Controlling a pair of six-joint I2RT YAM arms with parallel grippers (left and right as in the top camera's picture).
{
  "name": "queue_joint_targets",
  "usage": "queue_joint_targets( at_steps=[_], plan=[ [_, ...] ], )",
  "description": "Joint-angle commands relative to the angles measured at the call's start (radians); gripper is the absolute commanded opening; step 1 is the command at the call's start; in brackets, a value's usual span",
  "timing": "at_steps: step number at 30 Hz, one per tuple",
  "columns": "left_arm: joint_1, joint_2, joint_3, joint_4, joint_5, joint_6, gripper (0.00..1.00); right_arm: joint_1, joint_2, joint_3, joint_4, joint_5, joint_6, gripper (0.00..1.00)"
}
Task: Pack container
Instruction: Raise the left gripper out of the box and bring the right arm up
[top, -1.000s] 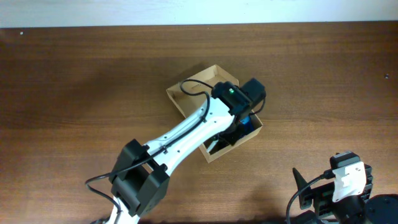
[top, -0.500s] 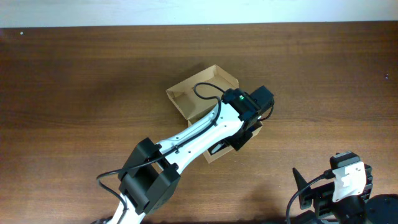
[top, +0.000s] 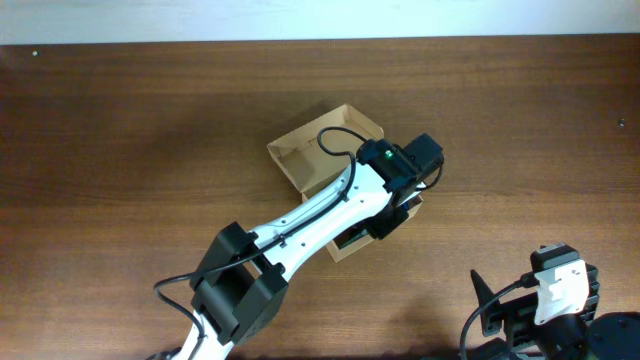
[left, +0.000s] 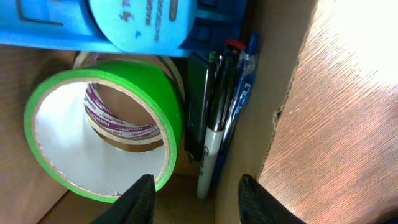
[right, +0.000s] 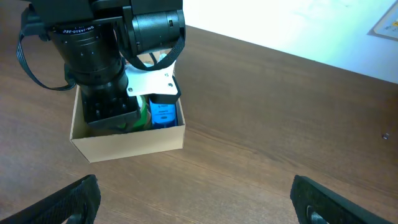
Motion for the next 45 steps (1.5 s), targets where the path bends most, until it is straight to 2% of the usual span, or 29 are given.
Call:
queue_joint_targets(
  at_steps=[1,4,5,6,10,15,17,18,19,34,39,42,45],
  plan=[
    [0.021,-0.014,0.085,0.002,0.004,-0.08,0.47,-0.008,0.001,0.0,0.003,0.016,0.009,0.99],
    [0.063,-0.073,0.116,0.002,0.004,-0.209,0.49,-0.008,0.001,0.0,0.003,0.016,0.009,0.99],
    [0.084,-0.108,0.117,-0.001,0.006,-0.267,0.55,-0.008,0.001,0.0,0.003,0.016,0.009,0.99],
    [0.098,-0.129,0.116,-0.006,0.007,-0.299,0.56,-0.008,0.001,0.0,0.002,0.016,0.009,0.99],
    [0.206,-0.271,0.116,-0.103,0.003,-0.483,0.57,-0.008,0.001,0.0,0.002,0.016,0.009,0.99],
    [0.288,-0.396,0.116,-0.148,0.004,-0.626,0.57,-0.008,0.001,0.0,0.002,0.016,0.009,0.99],
    [0.299,-0.439,0.116,-0.153,0.004,-0.636,0.57,-0.008,0.001,0.0,0.003,0.016,0.009,0.99],
    [0.301,-0.46,0.116,-0.166,0.003,-0.636,0.61,-0.008,0.001,0.0,0.002,0.016,0.009,0.99],
    [0.3,-0.476,0.116,-0.179,0.004,-0.636,1.0,-0.008,0.001,0.0,0.002,0.016,0.009,0.99],
    [0.3,-0.518,0.116,-0.185,-0.001,-0.636,1.0,-0.008,0.001,0.0,0.003,0.012,0.01,0.99],
    [0.303,-0.518,0.116,-0.177,-0.02,-0.642,1.0,-0.008,0.009,0.0,0.105,0.024,0.009,0.99],
    [0.327,-0.518,0.116,-0.169,-0.023,-0.701,1.0,-0.008,0.056,0.005,0.205,0.025,0.007,0.99],
    [0.361,-0.518,0.116,-0.137,-0.019,-0.733,1.0,-0.009,0.193,0.039,0.23,0.043,0.005,0.99]
  ],
)
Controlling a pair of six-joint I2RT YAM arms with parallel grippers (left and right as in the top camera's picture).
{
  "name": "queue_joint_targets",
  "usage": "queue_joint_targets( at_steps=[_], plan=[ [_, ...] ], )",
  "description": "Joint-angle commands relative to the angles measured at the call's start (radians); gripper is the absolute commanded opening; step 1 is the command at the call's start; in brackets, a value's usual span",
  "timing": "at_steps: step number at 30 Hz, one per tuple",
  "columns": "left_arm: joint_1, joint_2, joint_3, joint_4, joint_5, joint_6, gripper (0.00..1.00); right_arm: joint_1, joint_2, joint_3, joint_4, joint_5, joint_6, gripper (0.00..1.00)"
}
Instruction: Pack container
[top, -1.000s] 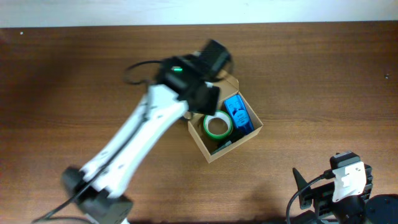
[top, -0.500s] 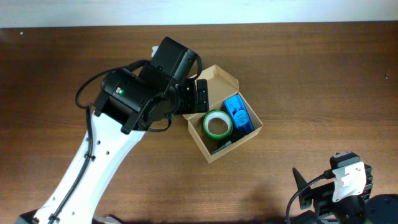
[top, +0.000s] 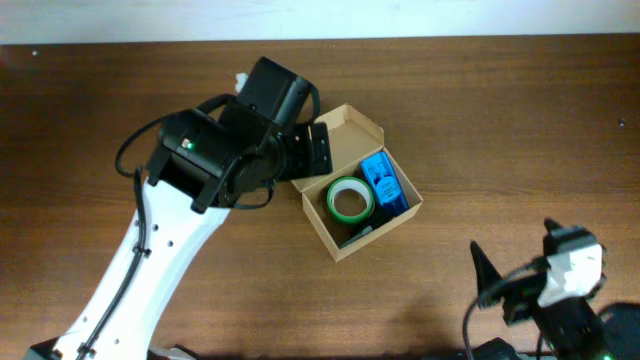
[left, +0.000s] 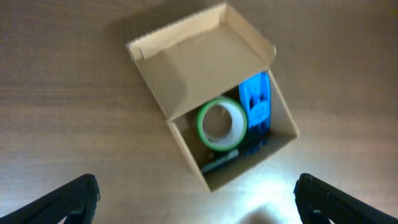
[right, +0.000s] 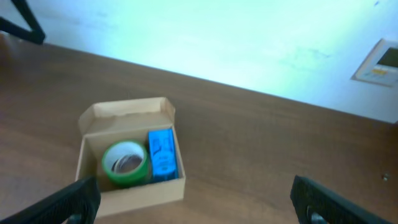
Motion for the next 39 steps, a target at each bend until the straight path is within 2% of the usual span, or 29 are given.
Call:
queue_joint_targets(
  at_steps=[1,7,9,13,14,15,16,18,23,28,39],
  plan=[
    [0.051,-0.006,0.01,0.029,-0.018,-0.077,1.0,-0.008,0.214,0.062,0.006,0.028,0.005,0.99],
    [0.136,-0.006,0.01,0.029,-0.018,-0.224,1.0,-0.074,0.624,0.285,-0.033,0.019,-0.016,1.0],
    [0.164,-0.006,0.01,0.03,-0.019,-0.272,0.92,-0.11,0.748,0.378,-0.051,0.011,-0.017,0.92],
    [0.253,0.0,0.005,0.029,-0.019,-0.351,0.35,-0.223,1.039,0.613,-0.081,-0.094,-0.017,0.57],
    [0.266,0.003,0.005,0.029,-0.018,-0.351,0.26,-0.248,1.089,0.653,-0.083,-0.123,-0.018,0.47],
    [0.28,0.009,0.005,0.028,-0.013,-0.351,0.16,-0.274,1.142,0.693,-0.085,-0.156,-0.018,0.34],
    [0.307,0.027,0.003,0.027,0.013,-0.351,0.02,-0.305,1.206,0.734,-0.086,-0.21,-0.02,0.15],
    [0.327,0.048,-0.008,0.028,0.036,-0.366,0.02,-0.333,1.271,0.756,-0.082,-0.287,-0.026,0.04],
    [0.378,0.098,-0.102,0.075,0.121,-0.445,0.02,-0.352,1.4,0.759,-0.078,-0.386,-0.025,0.04],
    [0.412,0.099,-0.237,0.214,0.207,-0.542,0.02,-0.35,1.524,0.759,-0.066,-0.442,-0.024,0.04],
    [0.472,0.1,-0.595,0.479,0.384,-0.699,0.02,-0.35,1.641,0.759,-0.018,-0.547,0.035,0.03]
  ],
)
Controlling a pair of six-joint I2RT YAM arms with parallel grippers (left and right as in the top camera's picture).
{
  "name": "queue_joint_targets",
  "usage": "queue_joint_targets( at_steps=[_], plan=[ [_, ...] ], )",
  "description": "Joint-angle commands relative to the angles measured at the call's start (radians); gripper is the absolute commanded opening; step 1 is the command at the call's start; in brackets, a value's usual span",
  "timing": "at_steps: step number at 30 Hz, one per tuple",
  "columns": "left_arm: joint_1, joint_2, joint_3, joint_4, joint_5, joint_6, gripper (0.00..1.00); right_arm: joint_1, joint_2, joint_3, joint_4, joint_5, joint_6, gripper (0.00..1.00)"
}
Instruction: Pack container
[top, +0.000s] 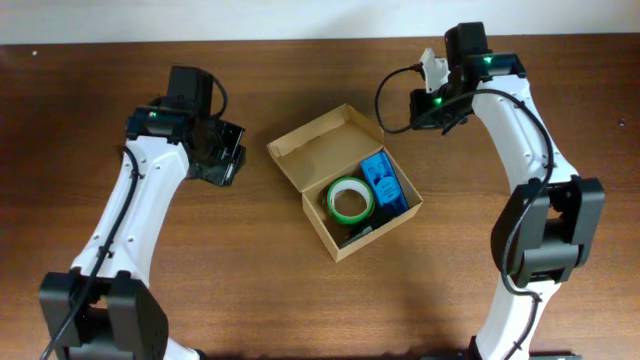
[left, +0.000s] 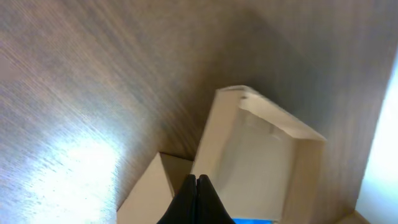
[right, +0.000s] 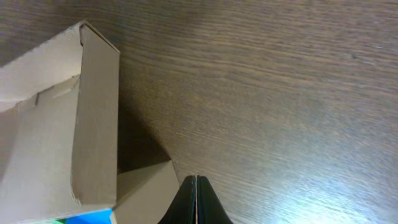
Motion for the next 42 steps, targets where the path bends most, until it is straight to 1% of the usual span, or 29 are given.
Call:
queue_joint_targets(
  at_steps=[1,4,9,13,18,20,21,24,29,35,39,41,42],
  plan=[
    [0.015,-0.002,-0.093,0.055,0.076,-0.072,0.02,0.002,0.037,0.024,0.022,-0.065,0.044,0.03],
    [0.015,0.002,-0.182,0.117,0.114,-0.116,0.02,0.002,0.072,0.024,0.043,-0.099,0.074,0.03],
    [0.015,0.035,-0.275,0.212,0.196,-0.17,0.02,0.002,0.122,0.024,0.063,-0.184,0.125,0.03],
    [0.013,0.072,-0.325,0.317,0.248,-0.176,0.02,0.008,0.142,0.024,0.063,-0.202,0.141,0.03],
    [-0.012,0.151,-0.33,0.361,0.284,-0.187,0.02,0.039,0.149,0.024,0.067,-0.21,0.149,0.03],
    [-0.029,0.197,-0.33,0.416,0.321,-0.193,0.02,0.053,0.153,0.024,0.067,-0.209,0.149,0.04],
    [-0.041,0.23,-0.33,0.468,0.342,-0.206,0.02,0.062,0.157,0.024,0.068,-0.209,0.148,0.04],
    [-0.056,0.263,-0.33,0.54,0.345,-0.221,0.02,0.072,0.158,0.024,0.076,-0.209,0.148,0.04],
    [-0.067,0.272,-0.33,0.702,0.343,-0.228,0.02,0.073,0.158,0.023,0.109,-0.225,0.148,0.04],
    [-0.064,0.271,-0.33,0.768,0.336,-0.227,0.02,0.073,0.158,0.023,0.127,-0.254,0.132,0.04],
    [-0.064,0.272,-0.325,0.876,0.337,-0.225,0.02,0.073,0.158,0.023,0.134,-0.258,0.096,0.04],
    [-0.06,0.272,-0.306,0.887,0.336,-0.2,0.02,0.073,0.158,0.023,0.132,-0.258,0.072,0.04],
    [-0.053,0.271,-0.288,0.886,0.337,-0.164,0.02,0.072,0.158,0.024,0.131,-0.258,0.063,0.04]
  ],
)
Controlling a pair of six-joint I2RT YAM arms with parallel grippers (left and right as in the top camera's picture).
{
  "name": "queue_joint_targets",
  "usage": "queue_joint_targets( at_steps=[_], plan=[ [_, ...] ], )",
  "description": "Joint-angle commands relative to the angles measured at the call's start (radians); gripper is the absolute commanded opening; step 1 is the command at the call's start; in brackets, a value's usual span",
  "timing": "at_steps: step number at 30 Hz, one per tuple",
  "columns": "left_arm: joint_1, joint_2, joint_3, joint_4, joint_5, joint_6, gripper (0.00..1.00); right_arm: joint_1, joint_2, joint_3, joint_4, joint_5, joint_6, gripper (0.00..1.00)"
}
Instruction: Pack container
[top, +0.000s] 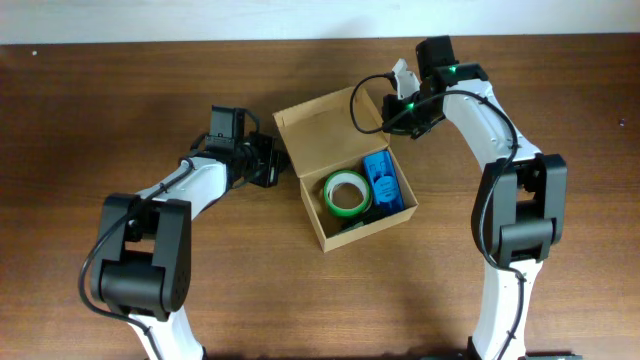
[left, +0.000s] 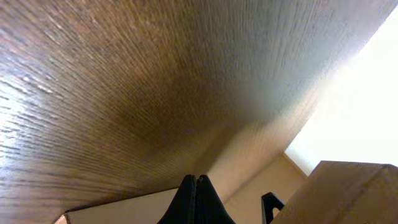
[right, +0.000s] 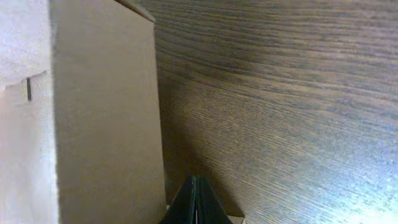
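An open cardboard box (top: 322, 232) sits mid-table with its lid flap (top: 318, 118) raised at the far side. Inside are a green tape roll (top: 345, 193), a blue item (top: 383, 181) and dark pens (top: 352, 226). My left gripper (top: 274, 168) is shut, its tips low at the box's left wall; in the left wrist view its tips (left: 196, 186) meet over cardboard (left: 137, 208). My right gripper (top: 389, 113) is shut at the flap's right end; the right wrist view has its tips (right: 194, 187) beside the flap (right: 102, 118).
Brown wooden table (top: 120, 80) all round the box, with a pale wall strip (top: 300, 18) along its far edge. Both arms reach in from the front, one on each side of the box.
Both shut grippers have moved in from either side and now sit against the box, left at its wall, right at the flap's end. The flap stands more upright and the box has shifted slightly.
First my left gripper was open inside the box over the tape and pens, the right arm low at the front right. Then the left was raised, open, left of the box. Later both grippers were shut, flanking the box. Now they are at the box.
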Motion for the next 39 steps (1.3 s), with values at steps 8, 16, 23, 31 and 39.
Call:
queue_joint_targets(
  at_steps=[8,16,23,31,39],
  plan=[
    [0.029,0.006,0.12,-0.002,0.05,0.183,0.02,0.013,0.0,0.022,0.001,-0.082,-0.09,0.03],
    [0.029,0.006,0.23,-0.095,0.088,0.343,0.02,0.012,-0.05,0.024,0.008,-0.125,-0.137,0.04],
    [0.029,0.006,0.312,-0.167,0.095,0.41,0.02,-0.002,-0.12,0.024,0.013,-0.121,-0.18,0.03],
    [0.037,0.006,0.312,-0.165,0.078,0.418,0.02,-0.032,-0.151,0.024,0.008,-0.126,-0.224,0.04],
    [0.038,0.007,0.316,-0.152,0.089,0.475,0.02,-0.019,-0.163,0.024,-0.036,-0.144,-0.271,0.04]
  ],
)
